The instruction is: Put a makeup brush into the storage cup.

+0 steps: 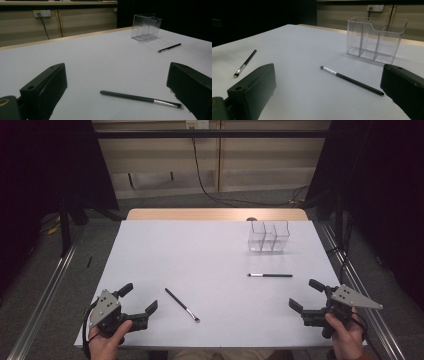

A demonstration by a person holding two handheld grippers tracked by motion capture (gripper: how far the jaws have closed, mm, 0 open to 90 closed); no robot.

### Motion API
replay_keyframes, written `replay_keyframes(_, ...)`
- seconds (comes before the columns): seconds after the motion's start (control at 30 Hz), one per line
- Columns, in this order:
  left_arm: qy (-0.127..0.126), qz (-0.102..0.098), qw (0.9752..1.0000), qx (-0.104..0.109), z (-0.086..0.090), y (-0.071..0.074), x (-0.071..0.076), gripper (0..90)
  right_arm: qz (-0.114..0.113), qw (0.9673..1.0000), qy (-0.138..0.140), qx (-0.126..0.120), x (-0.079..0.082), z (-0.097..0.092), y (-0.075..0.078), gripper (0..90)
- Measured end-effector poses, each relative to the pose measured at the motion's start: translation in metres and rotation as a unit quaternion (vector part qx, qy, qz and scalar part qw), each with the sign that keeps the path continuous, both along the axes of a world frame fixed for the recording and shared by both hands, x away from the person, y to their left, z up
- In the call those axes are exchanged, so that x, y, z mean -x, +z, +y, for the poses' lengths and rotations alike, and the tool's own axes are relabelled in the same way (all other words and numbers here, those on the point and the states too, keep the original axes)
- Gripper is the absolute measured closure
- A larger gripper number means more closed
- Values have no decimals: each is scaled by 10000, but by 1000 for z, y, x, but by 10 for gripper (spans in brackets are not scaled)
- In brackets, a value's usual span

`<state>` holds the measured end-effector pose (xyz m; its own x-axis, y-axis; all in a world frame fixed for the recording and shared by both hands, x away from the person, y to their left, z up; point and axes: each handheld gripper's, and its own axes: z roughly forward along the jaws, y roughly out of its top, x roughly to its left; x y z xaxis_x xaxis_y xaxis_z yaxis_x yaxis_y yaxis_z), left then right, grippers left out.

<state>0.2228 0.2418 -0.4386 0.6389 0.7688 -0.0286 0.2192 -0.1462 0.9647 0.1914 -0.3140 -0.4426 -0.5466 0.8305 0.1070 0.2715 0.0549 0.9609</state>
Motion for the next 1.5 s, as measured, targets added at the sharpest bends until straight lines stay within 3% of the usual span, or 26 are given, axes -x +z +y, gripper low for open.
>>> replay_keyframes(0.23, -113, -32, 9999, -19, -1, 3, -2, 29, 22, 10000, 18, -16, -1, 1, 0, 0)
replay_keyframes(0.37, -148, 53, 9998, 82, -4, 8, -7, 24, 13, 10000, -38, 26, -2, 1, 0, 0)
replay_keyframes(0.67, -272, -107, 9994, -165, -11, 20, -17, 23, 31, 10000, -14, 0, -3, 2, -1, 0)
replay_keyframes(0.73, -318, -26, 9991, -267, -17, 22, -21, 24, 29, 10000, -16, -12, -3, 2, 0, 0)
replay_keyframes(1.03, -619, 10, 9976, -308, -32, 26, -35, 24, 26, 10000, -21, -22, -3, 2, 0, 0)
replay_keyframes(1.5, -720, 105, 9968, -342, -39, 31, -58, 24, 38, 10000, 14, 18, -4, 3, -1, 0)
